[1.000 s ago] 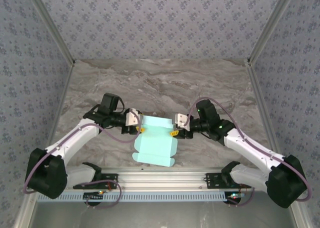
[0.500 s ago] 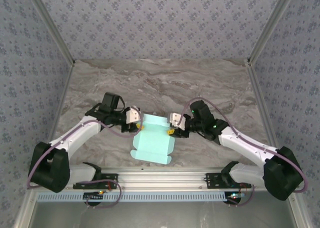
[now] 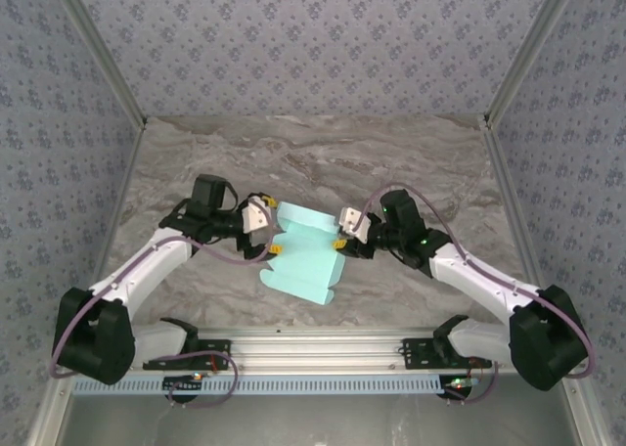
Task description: Fold the paper box
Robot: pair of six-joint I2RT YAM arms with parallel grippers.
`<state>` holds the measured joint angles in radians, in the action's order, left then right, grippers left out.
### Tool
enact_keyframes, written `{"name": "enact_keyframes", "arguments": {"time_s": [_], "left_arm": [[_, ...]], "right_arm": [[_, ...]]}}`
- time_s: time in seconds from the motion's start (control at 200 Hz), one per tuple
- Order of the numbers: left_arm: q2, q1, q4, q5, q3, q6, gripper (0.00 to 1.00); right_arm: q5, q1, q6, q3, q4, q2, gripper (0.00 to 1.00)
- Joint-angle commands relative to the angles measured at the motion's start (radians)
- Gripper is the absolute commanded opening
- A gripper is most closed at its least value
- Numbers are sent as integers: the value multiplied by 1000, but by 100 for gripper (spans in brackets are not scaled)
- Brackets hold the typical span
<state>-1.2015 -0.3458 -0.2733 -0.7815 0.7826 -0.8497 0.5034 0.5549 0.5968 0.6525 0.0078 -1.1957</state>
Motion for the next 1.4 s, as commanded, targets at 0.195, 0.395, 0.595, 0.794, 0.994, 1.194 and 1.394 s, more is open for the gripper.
{"name": "enact_keyframes", "arguments": {"time_s": [0.195,0.395,0.595,0.794,0.994,1.194,1.394], "left_arm": [[45,30,268,306,-16,511,99],[60,18,382,404,-98,749,99],[92,6,334,519,-116,872,97],[165,5,261,677,-98,1016,97],[211,7,73,826,-40,1324,96],[129,5,22,651,-27,1632,97],[91,0,-34,689,47,1659,97]], "right_arm": [[-148,-37,-182,34,134,-196,5],[-130,-60,-418,136,53,-261,7],[-110,-77,-847,171,85,-290,10],[-197,-42,-1446,109,228,-382,15],[-303,45,-1738,39,434,-431,19],[-395,88,-1818,33,449,-436,26],[-424,121,-1831,24,366,-418,52]]}}
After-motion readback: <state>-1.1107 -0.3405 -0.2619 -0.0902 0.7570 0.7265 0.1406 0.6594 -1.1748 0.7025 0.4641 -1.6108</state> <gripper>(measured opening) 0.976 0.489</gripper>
